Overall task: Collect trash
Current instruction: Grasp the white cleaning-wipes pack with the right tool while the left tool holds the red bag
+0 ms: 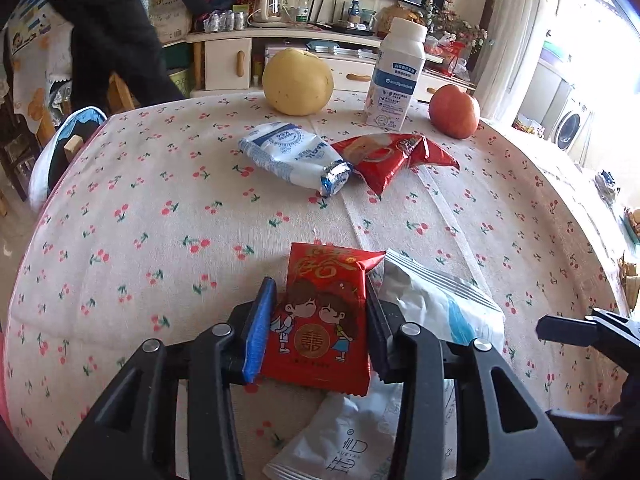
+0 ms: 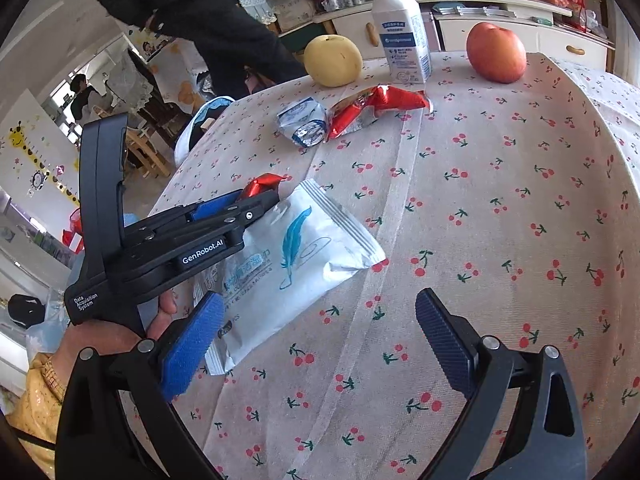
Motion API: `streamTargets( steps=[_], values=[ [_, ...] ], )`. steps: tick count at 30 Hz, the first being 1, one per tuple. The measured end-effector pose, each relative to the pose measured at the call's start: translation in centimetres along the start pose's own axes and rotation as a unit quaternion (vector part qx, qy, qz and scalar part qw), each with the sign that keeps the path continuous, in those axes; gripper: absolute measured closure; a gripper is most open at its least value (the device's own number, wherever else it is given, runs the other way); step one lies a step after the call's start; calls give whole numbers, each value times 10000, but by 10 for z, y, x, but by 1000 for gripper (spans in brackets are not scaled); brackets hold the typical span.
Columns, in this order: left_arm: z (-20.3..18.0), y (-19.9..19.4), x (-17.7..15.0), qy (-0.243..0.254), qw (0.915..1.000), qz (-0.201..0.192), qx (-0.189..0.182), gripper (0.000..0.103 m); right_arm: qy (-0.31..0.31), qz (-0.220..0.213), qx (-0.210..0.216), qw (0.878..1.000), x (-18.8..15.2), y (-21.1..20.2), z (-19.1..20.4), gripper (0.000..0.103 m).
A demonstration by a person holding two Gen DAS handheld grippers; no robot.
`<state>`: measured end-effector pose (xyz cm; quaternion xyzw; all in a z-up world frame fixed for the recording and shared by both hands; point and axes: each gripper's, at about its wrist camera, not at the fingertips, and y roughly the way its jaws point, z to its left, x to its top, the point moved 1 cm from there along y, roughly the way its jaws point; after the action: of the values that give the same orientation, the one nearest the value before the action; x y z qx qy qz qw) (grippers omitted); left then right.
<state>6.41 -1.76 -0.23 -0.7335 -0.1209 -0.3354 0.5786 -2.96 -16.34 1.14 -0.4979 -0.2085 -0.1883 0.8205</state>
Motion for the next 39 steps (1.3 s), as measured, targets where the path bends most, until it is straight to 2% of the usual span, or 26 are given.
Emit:
streamTargets(
  steps=[2, 3, 5, 6, 15, 17, 21, 24, 31, 34, 39],
  values=[
    [-2, -5, -6, -122, 9999, -19, 25, 60, -20, 82, -54, 9999, -2, 3, 2, 9],
    [-3, -9, -10, -228, 9997, -39, 33, 60, -25, 130, -114, 9998, -3, 5, 2, 19],
    [-7, -15, -18, -361, 9993, -65, 14, 60, 42, 182, -148, 9997, -5, 7, -2, 31],
    [-10, -19, -23, -426, 9991, -77, 14, 60, 43, 172, -160, 9997, -5, 6, -2, 32],
    [-15, -46, -56, -1004, 9943, -38, -367, 60, -64, 102, -381, 9992, -6, 5, -2, 32],
    [-7, -54, -60, -1213, 9918, -90, -403, 60, -151, 110, -427, 9989, -6, 7, 1, 28],
    [17, -76, -65, -1494, 9874, -473, -230, 60, -388, 111, -533, 9978, -10, 12, 14, 13],
    [30, -84, -65, -1553, 9859, -623, -79, 60, -642, 101, -822, 9945, -13, 19, 25, 10],
    [41, -85, -65, -1288, 9881, -789, 285, 60, -1239, 115, -1283, 9839, -18, 38, 46, 6],
    [45, -87, -63, -1245, 9883, -834, 292, 60, -1502, 107, -1462, 9777, -19, 45, 52, 6],
    [57, -92, -59, -1320, 9861, -955, 326, 60, -1597, -13, -1427, 9768, -17, 49, 54, 10]
  ],
)
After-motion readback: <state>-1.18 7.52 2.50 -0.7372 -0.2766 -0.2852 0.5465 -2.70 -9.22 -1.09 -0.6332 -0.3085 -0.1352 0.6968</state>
